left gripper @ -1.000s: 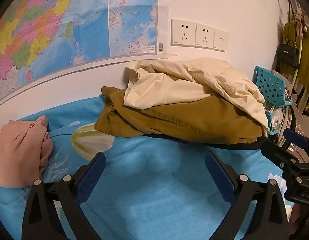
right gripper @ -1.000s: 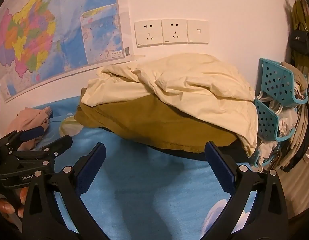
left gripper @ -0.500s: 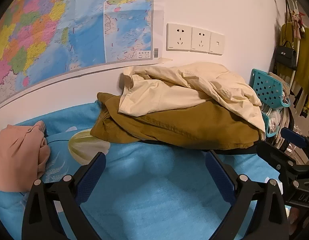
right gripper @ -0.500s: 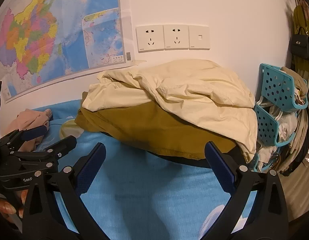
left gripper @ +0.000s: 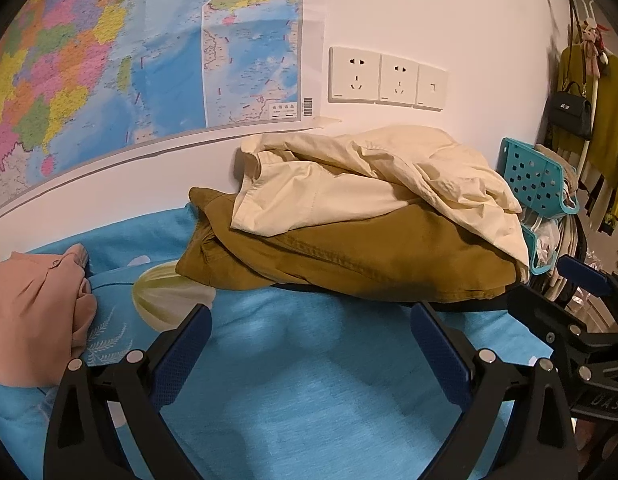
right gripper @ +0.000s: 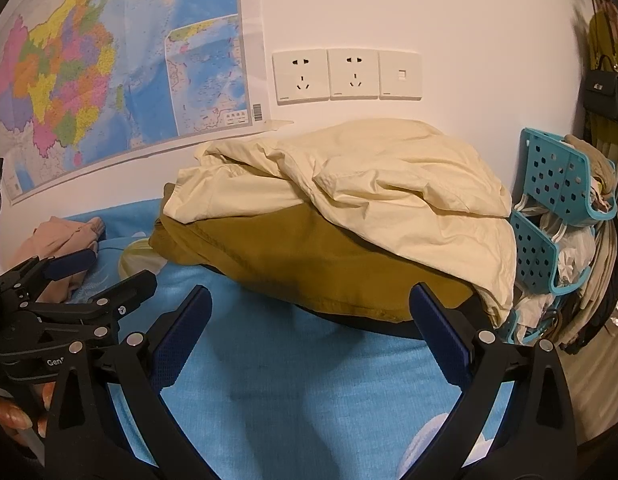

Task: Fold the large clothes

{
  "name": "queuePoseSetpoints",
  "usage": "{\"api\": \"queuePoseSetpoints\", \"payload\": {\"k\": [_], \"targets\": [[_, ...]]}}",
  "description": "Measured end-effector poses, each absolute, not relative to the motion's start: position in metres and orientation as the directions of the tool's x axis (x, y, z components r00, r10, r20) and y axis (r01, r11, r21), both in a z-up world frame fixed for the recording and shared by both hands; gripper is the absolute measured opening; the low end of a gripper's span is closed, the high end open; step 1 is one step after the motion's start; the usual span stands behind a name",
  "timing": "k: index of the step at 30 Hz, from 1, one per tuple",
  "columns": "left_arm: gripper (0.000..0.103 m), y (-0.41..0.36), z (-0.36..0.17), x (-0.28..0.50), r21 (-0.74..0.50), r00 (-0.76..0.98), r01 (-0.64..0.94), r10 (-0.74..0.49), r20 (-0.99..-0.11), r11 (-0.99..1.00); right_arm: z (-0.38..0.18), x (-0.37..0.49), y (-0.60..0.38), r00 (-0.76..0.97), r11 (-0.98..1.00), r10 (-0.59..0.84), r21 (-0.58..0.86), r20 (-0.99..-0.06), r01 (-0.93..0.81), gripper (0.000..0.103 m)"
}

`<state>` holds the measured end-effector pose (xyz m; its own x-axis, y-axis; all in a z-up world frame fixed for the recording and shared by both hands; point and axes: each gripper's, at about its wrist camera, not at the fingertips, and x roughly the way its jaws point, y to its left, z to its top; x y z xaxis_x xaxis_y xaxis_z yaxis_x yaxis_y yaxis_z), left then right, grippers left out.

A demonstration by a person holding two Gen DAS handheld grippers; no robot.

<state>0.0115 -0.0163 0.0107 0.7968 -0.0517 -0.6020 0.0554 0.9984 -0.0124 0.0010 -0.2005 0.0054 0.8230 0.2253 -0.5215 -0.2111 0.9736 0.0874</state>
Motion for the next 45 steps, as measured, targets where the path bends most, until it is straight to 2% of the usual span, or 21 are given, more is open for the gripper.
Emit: {"api": "queuePoseSetpoints", "payload": {"k": [45], "targets": [[0.096,-0.019,0.007,0.022,-0.033,0.788,0.056,-0.065,-0.613,0.998,0.010,0.014,-0.199,0.826,0.973,0.222,0.070,-0.517,-0.218,0.097]]}}
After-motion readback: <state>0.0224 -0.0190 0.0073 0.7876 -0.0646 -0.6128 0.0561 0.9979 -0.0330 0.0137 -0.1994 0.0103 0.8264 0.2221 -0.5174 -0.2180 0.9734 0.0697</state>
